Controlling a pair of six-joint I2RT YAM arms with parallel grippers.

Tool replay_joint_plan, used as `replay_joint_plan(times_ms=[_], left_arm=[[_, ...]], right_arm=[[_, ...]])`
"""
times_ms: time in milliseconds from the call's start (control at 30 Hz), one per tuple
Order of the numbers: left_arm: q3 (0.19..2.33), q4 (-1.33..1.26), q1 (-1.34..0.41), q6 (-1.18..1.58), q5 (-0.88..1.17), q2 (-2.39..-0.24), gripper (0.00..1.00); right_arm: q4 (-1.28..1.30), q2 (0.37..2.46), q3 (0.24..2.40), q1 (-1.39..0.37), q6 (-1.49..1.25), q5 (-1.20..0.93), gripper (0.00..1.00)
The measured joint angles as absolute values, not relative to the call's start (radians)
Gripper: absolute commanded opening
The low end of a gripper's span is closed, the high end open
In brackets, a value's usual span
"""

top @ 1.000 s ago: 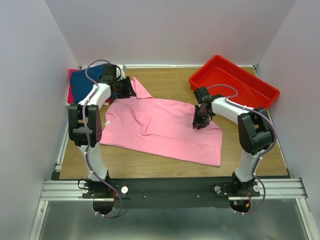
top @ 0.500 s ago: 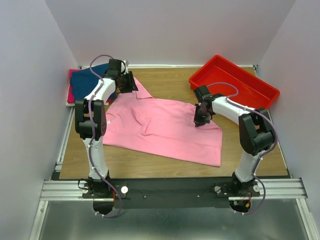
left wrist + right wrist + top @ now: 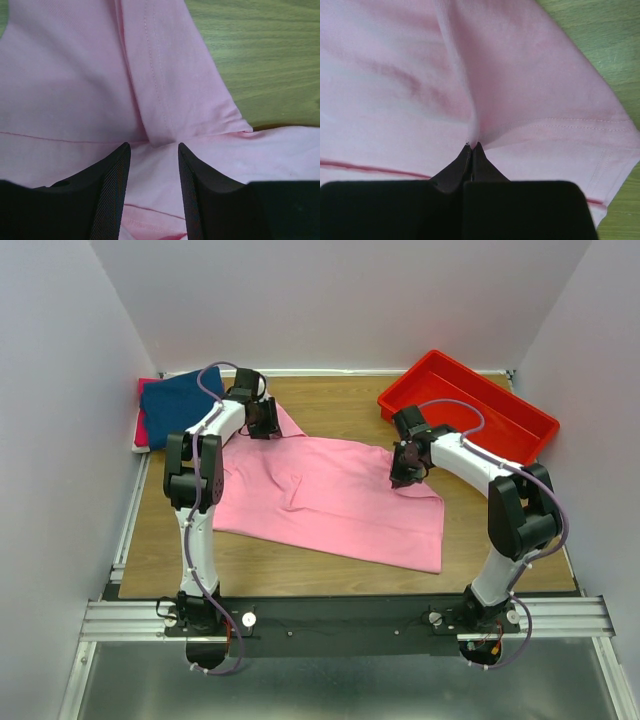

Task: Fold and stack the t-shirts
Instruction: Fold the tshirt

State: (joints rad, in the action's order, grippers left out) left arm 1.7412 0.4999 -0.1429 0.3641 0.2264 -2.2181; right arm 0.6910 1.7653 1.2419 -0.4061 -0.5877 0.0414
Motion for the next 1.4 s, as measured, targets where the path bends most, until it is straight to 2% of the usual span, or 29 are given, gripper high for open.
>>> replay_joint_plan(times_ms=[733, 933, 1000, 1033, 1400], left_arm=[[1.8, 0.496, -0.166, 0.384, 0.212, -2.269, 0.35], [1.807, 0.496, -0.171, 0.389, 0.213, -2.275, 0.08], [1.81, 0.496, -0.171, 0.389, 0.213, -2.277, 0.07], [1.81, 0.496, -0.171, 0.39, 0.213, -2.278, 0.0], [1.802, 0.505, -0.171, 0.384, 0.212, -2.26, 0.0]], right_arm=[[0.706, 1.754, 1.225, -0.406, -0.595, 0.042, 0.01], [0.709, 1.754, 1.225, -0.406, -0.596, 0.043, 0.0], [0.709, 1.754, 1.225, -0.406, -0.596, 0.046, 0.01], [0.71, 1.754, 1.225, -0.406, -0.595, 0.051, 0.0], [0.768, 1.718, 1.225, -0.406, -0.573, 0.131, 0.0]])
